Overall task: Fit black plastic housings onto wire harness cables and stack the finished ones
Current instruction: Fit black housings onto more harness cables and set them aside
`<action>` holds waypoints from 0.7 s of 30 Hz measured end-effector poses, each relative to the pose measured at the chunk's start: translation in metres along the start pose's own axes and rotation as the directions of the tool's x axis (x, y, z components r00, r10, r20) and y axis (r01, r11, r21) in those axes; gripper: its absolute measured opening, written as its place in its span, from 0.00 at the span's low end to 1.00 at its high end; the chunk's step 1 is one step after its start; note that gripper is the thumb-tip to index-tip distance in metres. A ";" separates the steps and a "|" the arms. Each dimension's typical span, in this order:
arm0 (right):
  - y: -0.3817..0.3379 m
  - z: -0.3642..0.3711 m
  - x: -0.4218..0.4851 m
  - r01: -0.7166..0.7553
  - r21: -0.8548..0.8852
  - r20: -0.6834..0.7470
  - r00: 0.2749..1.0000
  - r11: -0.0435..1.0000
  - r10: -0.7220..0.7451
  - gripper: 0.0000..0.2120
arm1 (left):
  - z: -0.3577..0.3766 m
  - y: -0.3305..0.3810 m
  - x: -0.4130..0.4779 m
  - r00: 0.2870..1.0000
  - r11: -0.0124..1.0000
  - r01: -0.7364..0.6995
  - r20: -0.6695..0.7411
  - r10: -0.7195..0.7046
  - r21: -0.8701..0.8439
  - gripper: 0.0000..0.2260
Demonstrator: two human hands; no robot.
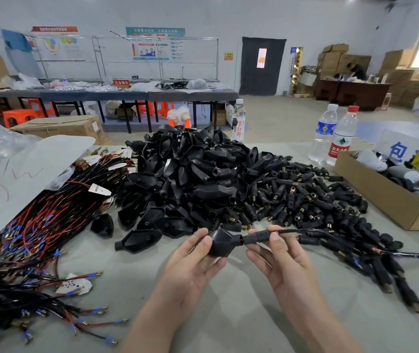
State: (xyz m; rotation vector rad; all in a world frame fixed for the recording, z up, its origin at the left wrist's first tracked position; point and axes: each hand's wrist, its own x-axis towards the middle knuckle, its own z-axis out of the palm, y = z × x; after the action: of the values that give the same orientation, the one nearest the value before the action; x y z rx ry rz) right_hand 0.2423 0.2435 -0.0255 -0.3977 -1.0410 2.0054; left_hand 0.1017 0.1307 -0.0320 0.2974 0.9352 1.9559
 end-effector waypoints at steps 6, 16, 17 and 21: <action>0.002 0.000 0.001 0.014 -0.068 -0.054 0.998 0.998 -0.018 0.11 | 0.000 -0.001 0.001 0.999 0.998 -0.042 0.034 0.040 0.037 0.23; 0.010 -0.003 0.002 0.006 -0.160 -0.042 0.999 0.987 -0.012 0.08 | 0.004 -0.004 -0.001 0.995 0.991 -0.095 0.024 0.093 0.090 0.21; 0.011 -0.004 0.002 -0.005 -0.168 -0.045 0.999 0.986 -0.003 0.11 | 0.005 -0.005 -0.001 0.995 0.992 -0.094 0.023 0.093 0.089 0.21; 0.011 -0.005 0.003 -0.033 -0.180 -0.031 0.999 0.983 0.028 0.19 | 0.008 -0.007 -0.003 0.995 0.991 -0.096 0.035 0.093 0.089 0.21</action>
State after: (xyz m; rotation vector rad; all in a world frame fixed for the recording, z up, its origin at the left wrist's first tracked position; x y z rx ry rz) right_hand 0.2374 0.2455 -0.0375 -0.5395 -1.2104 1.9329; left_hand 0.1123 0.1339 -0.0311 0.4297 1.0074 1.9923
